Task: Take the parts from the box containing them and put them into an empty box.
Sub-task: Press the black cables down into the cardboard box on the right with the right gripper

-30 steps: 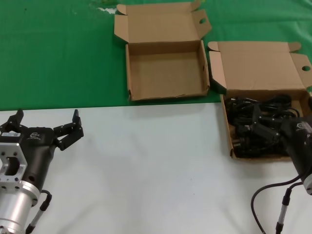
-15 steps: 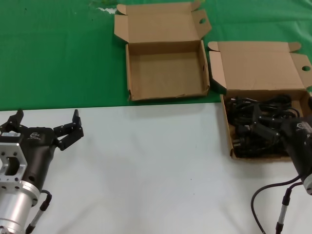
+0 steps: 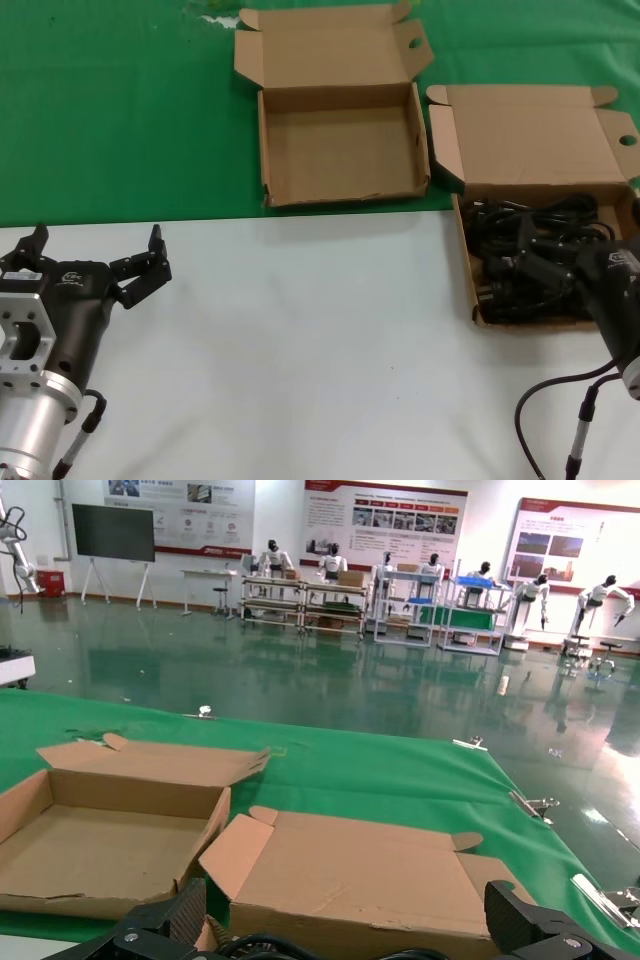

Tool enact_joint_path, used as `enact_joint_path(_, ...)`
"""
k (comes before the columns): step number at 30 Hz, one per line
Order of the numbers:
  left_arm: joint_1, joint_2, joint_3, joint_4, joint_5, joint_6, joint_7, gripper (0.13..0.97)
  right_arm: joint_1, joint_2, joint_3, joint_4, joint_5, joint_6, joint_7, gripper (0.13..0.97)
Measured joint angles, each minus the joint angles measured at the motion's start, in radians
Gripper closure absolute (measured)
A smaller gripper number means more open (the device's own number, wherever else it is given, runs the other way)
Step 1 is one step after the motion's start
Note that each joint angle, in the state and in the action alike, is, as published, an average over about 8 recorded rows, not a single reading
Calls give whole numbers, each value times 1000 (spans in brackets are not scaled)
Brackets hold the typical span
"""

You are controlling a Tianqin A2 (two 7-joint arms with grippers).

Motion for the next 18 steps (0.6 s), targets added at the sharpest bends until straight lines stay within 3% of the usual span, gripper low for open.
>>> enact_joint_path(14, 0, 0, 0, 0, 0, 0, 0, 201, 0, 0, 0, 0, 0, 0, 0, 129)
enact_joint_path(18, 0, 0, 0, 0, 0, 0, 0, 265, 0, 0, 0, 0, 0, 0, 0, 129)
